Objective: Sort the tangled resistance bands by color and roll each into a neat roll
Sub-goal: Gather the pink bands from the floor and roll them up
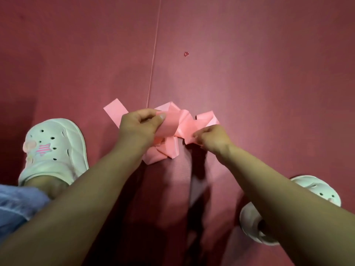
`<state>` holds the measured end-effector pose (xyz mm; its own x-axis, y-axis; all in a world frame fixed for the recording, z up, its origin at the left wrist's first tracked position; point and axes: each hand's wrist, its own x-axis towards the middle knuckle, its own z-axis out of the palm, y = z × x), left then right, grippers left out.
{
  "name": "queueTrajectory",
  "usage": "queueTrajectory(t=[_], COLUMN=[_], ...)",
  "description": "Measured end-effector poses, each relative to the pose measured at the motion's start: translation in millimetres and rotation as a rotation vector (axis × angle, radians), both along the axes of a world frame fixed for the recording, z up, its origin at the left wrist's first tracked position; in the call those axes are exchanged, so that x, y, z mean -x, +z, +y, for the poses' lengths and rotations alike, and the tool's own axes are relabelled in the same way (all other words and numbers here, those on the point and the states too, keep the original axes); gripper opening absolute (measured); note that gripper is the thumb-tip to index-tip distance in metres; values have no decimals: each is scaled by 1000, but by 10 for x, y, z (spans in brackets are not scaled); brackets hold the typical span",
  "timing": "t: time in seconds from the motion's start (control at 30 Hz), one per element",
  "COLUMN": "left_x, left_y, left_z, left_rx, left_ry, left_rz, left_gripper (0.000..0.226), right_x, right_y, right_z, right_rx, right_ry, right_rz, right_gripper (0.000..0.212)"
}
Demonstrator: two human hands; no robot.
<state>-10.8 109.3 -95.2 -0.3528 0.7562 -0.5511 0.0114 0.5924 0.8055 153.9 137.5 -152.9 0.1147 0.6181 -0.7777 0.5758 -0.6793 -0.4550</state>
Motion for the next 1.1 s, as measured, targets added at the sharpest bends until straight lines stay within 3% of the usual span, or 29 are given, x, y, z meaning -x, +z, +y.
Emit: queueTrajectory(t=[0.1,0.2,0.47,0.6,0.83,1.1], left_x=[0,-13,-191,-217,-142,-204], left_y=[57,210,1216,1804,2224,2183], left_z=[-15,-6,-5,-106,-295,-82], left_rx=[-6,-41,-249,-332,-426,-423], left_ry=[27,65,47,40,-47,-23], left_rz=[-1,16,-11,-107,-196,28], left_gripper=[6,6,20,13,14,11], right_x=[10,-32,-24,10,-40,-8], right_y=[180,613,2124,2746,3018,2968], right_z=[16,51,15,-72,-353,-188], right_rx=[-92,-192,-378,-449,-416,-525], right_ry=[-59,-89,-44,-69,-220,-186], right_rz=[37,105,453,573,742,606], right_gripper=[12,22,23,28,30,38])
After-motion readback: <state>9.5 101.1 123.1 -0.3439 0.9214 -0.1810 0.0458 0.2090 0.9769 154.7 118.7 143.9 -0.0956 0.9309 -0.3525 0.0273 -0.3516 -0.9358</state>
